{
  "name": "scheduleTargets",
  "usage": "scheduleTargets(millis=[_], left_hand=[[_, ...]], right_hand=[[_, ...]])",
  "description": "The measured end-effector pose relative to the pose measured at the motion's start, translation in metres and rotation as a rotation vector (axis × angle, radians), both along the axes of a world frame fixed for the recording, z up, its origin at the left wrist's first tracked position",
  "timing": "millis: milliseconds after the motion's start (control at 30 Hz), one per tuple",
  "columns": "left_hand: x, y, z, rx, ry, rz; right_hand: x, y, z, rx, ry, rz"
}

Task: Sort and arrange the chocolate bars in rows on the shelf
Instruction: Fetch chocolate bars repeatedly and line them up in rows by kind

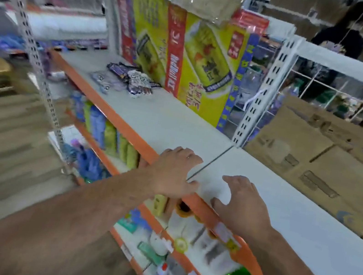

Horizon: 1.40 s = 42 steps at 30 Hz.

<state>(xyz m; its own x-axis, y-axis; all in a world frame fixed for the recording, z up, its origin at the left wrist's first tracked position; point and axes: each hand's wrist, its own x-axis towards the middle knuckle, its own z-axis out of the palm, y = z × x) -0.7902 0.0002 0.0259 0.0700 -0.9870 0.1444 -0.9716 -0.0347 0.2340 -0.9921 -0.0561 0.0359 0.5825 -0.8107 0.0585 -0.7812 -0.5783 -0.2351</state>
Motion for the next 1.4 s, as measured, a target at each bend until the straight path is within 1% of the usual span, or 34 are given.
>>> scheduleTargets(millis=[100,300,400,500,667,833,900,1000,1133,1233,1333,1400], left_hand=[[0.048,-0.003,-0.003,0.024,-0.03,0.042],[0.137,-0.034,-0.011,0.019,-0.026,0.172],[0.187,-0.053,-0.005,0.056,-0.018,0.199],[0.229,-0.067,0.002,0.05,-0.044,0.217],[0.292,-0.086,0.002,0.067,-0.012,0.267],[0.352,-0.105,-0.003,0.052,-0.019,0.266],[0.38,-0.115,-0.005,0.014,-0.037,0.269],[0.426,-0.132,-0.005,-0.033,-0.008,0.273],[0.495,-0.16,-0.014,-0.096,-0.147,0.135],[0.537,-0.179,-0.01,-0.002,-0.22,0.032],[0.563,-0.197,-0.007,0.052,-0.223,-0.125],[0.573,-0.208,-0.005,0.067,-0.191,-0.215]], right_hand=[[0.051,-0.018,-0.003,0.023,0.009,0.068],[0.153,-0.068,-0.012,0.043,-0.017,0.161],[0.206,-0.098,-0.01,0.073,-0.017,0.212],[0.254,-0.122,-0.006,0.074,-0.026,0.259],[0.319,-0.145,-0.005,0.077,-0.032,0.303],[0.373,-0.156,-0.01,0.057,-0.012,0.295],[0.396,-0.159,-0.012,0.036,-0.008,0.273],[0.431,-0.161,-0.015,0.02,0.004,0.213],[0.479,-0.162,-0.02,-0.02,0.009,0.116],[0.511,-0.161,-0.02,-0.02,0.07,-0.009],[0.535,-0.158,-0.022,-0.035,0.16,-0.123],[0.544,-0.154,-0.022,-0.044,0.177,-0.196]])
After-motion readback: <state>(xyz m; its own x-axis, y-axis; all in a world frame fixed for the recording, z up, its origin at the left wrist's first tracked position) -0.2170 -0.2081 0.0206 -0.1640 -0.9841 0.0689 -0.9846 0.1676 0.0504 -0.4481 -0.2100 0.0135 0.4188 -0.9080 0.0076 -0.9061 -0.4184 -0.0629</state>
